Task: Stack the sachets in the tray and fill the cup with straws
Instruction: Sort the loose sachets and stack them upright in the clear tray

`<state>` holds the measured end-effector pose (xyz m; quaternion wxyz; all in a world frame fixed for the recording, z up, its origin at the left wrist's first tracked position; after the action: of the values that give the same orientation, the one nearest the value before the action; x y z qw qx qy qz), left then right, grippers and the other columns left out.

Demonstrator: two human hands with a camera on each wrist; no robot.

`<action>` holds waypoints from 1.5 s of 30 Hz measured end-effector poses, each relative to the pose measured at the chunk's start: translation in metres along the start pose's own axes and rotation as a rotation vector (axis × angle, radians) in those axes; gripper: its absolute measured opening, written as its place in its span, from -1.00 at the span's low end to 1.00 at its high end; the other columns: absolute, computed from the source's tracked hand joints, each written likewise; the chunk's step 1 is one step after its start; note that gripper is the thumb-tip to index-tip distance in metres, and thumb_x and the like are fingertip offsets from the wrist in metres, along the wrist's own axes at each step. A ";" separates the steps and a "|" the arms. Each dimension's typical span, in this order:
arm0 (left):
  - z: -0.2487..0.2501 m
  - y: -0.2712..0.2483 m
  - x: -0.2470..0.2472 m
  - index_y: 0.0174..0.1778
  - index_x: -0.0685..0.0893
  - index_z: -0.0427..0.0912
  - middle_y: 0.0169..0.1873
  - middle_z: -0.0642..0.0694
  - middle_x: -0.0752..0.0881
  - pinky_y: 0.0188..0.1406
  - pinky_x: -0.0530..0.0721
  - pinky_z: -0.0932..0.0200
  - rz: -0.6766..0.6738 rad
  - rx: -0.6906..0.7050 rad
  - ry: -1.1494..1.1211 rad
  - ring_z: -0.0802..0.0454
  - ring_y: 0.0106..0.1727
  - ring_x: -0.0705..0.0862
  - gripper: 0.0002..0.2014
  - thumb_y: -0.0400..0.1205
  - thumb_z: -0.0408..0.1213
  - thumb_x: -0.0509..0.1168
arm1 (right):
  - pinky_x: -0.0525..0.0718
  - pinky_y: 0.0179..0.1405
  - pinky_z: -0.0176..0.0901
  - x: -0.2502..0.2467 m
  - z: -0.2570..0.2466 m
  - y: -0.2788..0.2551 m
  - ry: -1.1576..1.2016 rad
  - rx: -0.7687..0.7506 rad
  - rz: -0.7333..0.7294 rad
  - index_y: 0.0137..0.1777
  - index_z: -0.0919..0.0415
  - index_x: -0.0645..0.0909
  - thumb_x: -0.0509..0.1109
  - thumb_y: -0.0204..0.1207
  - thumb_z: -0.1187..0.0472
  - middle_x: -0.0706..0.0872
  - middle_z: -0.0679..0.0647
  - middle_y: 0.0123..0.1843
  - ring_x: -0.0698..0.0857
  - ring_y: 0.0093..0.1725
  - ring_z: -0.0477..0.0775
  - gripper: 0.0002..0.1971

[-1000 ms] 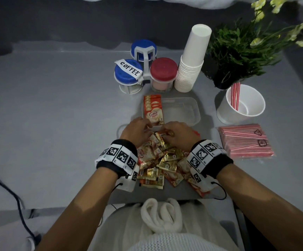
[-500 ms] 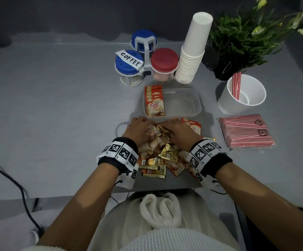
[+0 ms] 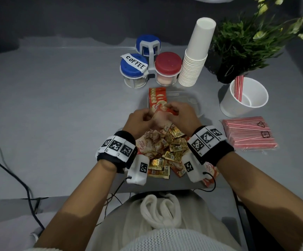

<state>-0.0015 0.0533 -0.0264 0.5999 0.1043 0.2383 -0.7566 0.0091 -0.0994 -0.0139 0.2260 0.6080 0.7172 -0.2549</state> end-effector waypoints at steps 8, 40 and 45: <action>-0.018 -0.012 -0.011 0.08 0.63 -0.29 -0.04 -0.22 0.72 0.06 0.72 -0.07 0.053 -0.105 -0.171 -0.16 0.01 0.72 -0.80 0.57 -0.33 0.35 | 0.46 0.01 -0.37 0.029 -0.031 0.003 0.069 -0.069 -0.011 0.11 0.33 0.68 0.36 0.49 0.39 0.75 0.18 0.08 0.61 0.00 -0.07 -0.78; -0.017 -0.009 -0.005 0.17 0.49 -0.15 0.05 -0.22 0.65 -0.20 0.73 0.11 0.083 -0.253 -0.555 -0.02 -0.16 0.69 -0.83 0.71 -0.38 0.09 | 0.62 0.05 0.19 0.038 -0.007 0.014 0.263 0.229 -0.016 -0.12 0.03 0.39 0.19 0.62 0.24 0.59 0.10 -0.03 0.64 0.04 0.25 -0.89; -0.009 -0.003 0.001 0.22 0.47 -0.18 0.12 -0.23 0.64 -0.04 0.71 0.02 0.038 -0.225 -0.554 -0.16 0.12 0.67 -0.68 0.58 -0.43 0.32 | 0.67 0.14 0.19 0.038 -0.008 0.013 0.306 0.290 0.020 0.25 0.23 0.43 0.21 0.61 0.23 0.66 0.23 0.22 0.67 0.15 0.25 -0.76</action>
<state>-0.0053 0.0574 -0.0341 0.6639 -0.1686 0.1458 -0.7138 0.0155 -0.0635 -0.0331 0.0270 0.6727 0.6929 -0.2581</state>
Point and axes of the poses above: each hand's wrist, its own y-axis towards the middle knuckle, its own x-axis out of the palm, z = x × y, the point moved 1 cm from there along y, towards the middle knuckle
